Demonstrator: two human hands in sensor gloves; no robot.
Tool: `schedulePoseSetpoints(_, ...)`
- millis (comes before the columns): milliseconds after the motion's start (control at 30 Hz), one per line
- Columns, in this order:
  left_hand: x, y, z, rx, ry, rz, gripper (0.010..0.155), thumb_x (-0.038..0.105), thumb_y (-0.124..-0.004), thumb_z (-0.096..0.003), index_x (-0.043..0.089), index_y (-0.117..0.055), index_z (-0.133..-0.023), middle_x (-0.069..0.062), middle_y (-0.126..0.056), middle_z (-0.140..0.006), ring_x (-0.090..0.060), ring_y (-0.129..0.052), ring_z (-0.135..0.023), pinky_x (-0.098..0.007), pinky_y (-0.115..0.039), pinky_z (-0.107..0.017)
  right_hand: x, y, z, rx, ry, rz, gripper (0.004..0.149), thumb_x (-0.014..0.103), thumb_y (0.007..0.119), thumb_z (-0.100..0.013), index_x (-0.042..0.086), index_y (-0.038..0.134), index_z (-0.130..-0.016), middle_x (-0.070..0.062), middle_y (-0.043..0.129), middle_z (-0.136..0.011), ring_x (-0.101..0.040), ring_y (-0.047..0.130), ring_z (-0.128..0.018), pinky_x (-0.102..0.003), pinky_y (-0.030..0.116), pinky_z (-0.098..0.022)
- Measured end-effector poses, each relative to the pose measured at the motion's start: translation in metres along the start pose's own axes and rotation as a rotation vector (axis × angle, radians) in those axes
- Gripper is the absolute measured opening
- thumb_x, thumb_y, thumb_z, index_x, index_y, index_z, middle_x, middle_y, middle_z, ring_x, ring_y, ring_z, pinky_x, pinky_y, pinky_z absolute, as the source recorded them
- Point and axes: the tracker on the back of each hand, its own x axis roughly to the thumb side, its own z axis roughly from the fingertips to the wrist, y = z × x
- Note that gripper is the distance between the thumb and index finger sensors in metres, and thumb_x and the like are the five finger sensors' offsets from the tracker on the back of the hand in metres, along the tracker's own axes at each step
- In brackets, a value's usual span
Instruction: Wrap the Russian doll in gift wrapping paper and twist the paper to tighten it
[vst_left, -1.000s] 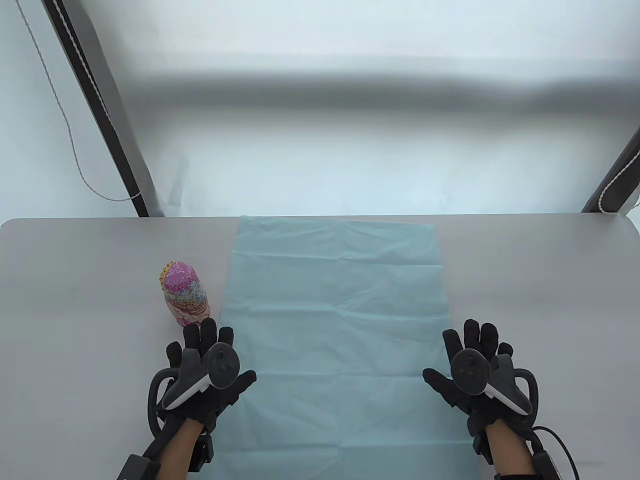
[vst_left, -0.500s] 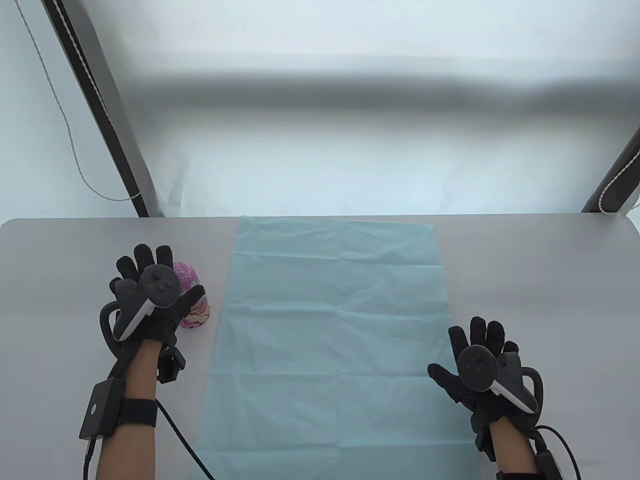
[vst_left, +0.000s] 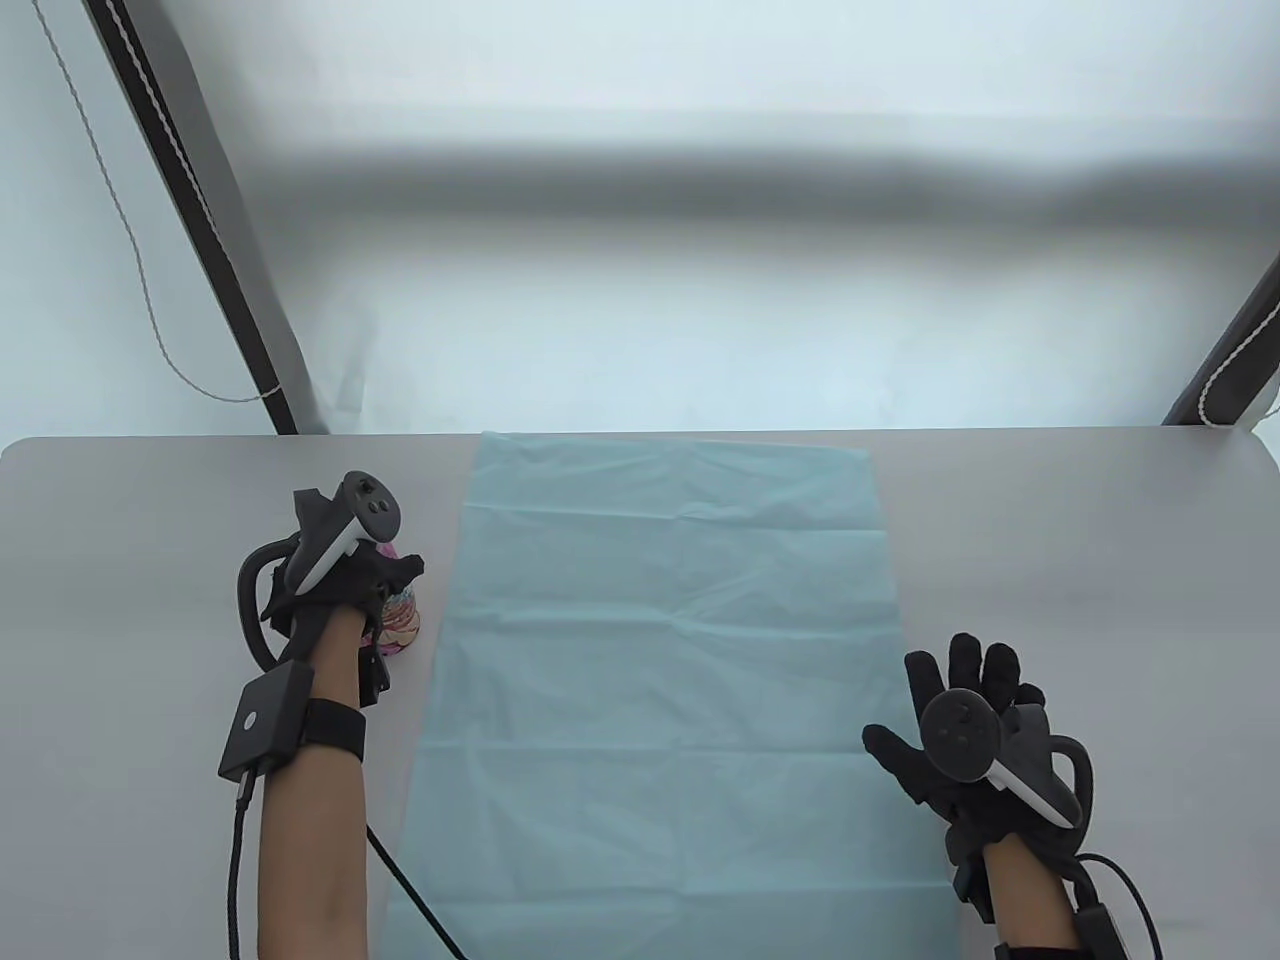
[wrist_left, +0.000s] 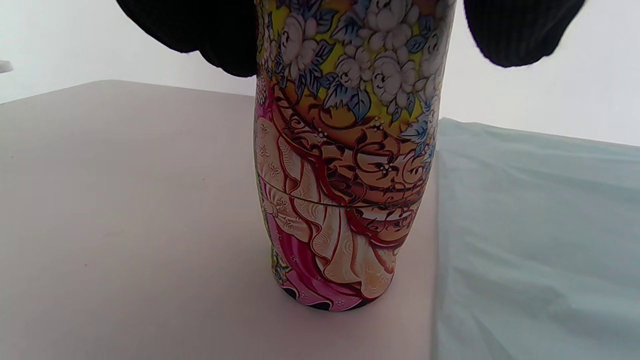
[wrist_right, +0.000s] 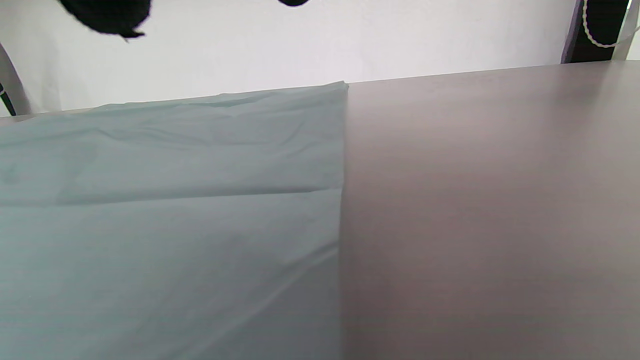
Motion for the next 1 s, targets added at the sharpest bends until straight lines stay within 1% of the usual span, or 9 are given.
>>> schedulePoseSetpoints(133,-0.003,-0.002,-0.004,0.022,-0.045,-0.002,0.084,0.063,-0.082,-0.0474,0.04,-0.032,-0.112,-0.018,-0.049,-0.12,-0.046,-0.074,-0.089,-0.061,-0.067,-0.062,-0.001,0.0,-0.001,-0.001,-0.001,-0.006,0.093,0.069,0.063,-0.061,0.012,0.029,-0.126,-0.038,0.004,-0.125,-0.062,0.004,-0.105,-0.076,0.018,-0.072)
schedulePoseSetpoints(233,-0.004,-0.004,-0.003,0.077,-0.056,0.007,0.086,0.064,-0.083,-0.0456,0.037,-0.035,-0.112,-0.02,-0.054,-0.118,-0.045,-0.076,-0.085,-0.06,-0.067,-0.061,0.001,0.001,-0.001,0.003,-0.007,0.001,0.092,0.069,0.063,-0.062,0.011,0.028,-0.126,-0.038,0.004,-0.125,-0.062,0.004,-0.105,-0.076,0.018,-0.072)
schedulePoseSetpoints(300,-0.003,-0.004,-0.002,0.116,-0.022,0.009,0.087,0.064,-0.083,-0.0449,0.033,-0.037,-0.112,-0.023,-0.057,-0.115,-0.044,-0.078,-0.081,-0.059,-0.071,-0.058,0.002,0.001,-0.001,0.002,-0.014,0.002,0.092,0.068,0.063,-0.062,0.011,0.028,-0.125,-0.038,0.004,-0.125,-0.062,0.005,-0.105,-0.076,0.018,-0.072)
schedulePoseSetpoints(400,-0.003,-0.001,0.004,0.121,-0.031,0.014,0.088,0.064,-0.082,-0.0447,0.029,-0.038,-0.112,-0.024,-0.06,-0.114,-0.044,-0.08,-0.079,-0.057,-0.073,-0.056,0.003,0.0,0.0,-0.001,-0.02,0.0,0.093,0.068,0.063,-0.062,0.011,0.028,-0.126,-0.038,0.005,-0.125,-0.062,0.005,-0.106,-0.076,0.018,-0.072)
schedulePoseSetpoints(533,0.003,0.017,0.028,0.218,-0.098,0.067,0.088,0.065,-0.083,-0.0443,0.028,-0.04,-0.112,-0.024,-0.062,-0.113,-0.044,-0.082,-0.077,-0.056,-0.075,-0.054,0.003,-0.002,0.002,-0.016,-0.025,-0.013,0.093,0.068,0.063,-0.062,0.011,0.027,-0.125,-0.038,0.005,-0.125,-0.062,0.005,-0.106,-0.076,0.018,-0.072)
schedulePoseSetpoints(633,0.016,0.043,0.067,0.264,-0.234,0.152,0.089,0.065,-0.083,-0.0451,0.027,-0.04,-0.112,-0.024,-0.06,-0.114,-0.045,-0.081,-0.076,-0.055,-0.076,-0.053,0.004,-0.002,0.002,-0.017,-0.031,-0.021,0.092,0.068,0.063,-0.062,0.011,0.027,-0.125,-0.038,0.005,-0.125,-0.062,0.005,-0.106,-0.076,0.018,-0.072)
schedulePoseSetpoints(767,0.033,0.061,0.109,0.31,-0.378,0.297,0.089,0.065,-0.082,-0.0464,0.025,-0.038,-0.113,-0.026,-0.06,-0.114,-0.045,-0.081,-0.076,-0.055,-0.076,-0.052,0.008,0.0,0.001,-0.009,-0.043,-0.017,0.092,0.067,0.063,-0.062,0.011,0.028,-0.125,-0.038,0.005,-0.125,-0.062,0.005,-0.106,-0.076,0.018,-0.072)
schedulePoseSetpoints(867,0.052,0.056,0.131,0.243,-0.488,0.477,0.09,0.064,-0.082,-0.0475,0.022,-0.036,-0.113,-0.027,-0.059,-0.114,-0.047,-0.082,-0.076,-0.054,-0.077,-0.052,0.009,-0.001,0.001,-0.011,-0.051,-0.017,0.092,0.067,0.063,-0.062,0.011,0.028,-0.125,-0.038,0.005,-0.125,-0.062,0.005,-0.106,-0.076,0.018,-0.072)
schedulePoseSetpoints(1000,0.084,0.027,0.142,0.113,-0.572,0.705,0.09,0.061,-0.079,-0.0506,0.017,-0.032,-0.113,-0.03,-0.055,-0.115,-0.05,-0.08,-0.078,-0.054,-0.077,-0.052,0.009,-0.001,0.002,-0.017,-0.057,-0.027,0.092,0.067,0.063,-0.062,0.011,0.028,-0.125,-0.038,0.005,-0.125,-0.062,0.005,-0.106,-0.076,0.018,-0.072)
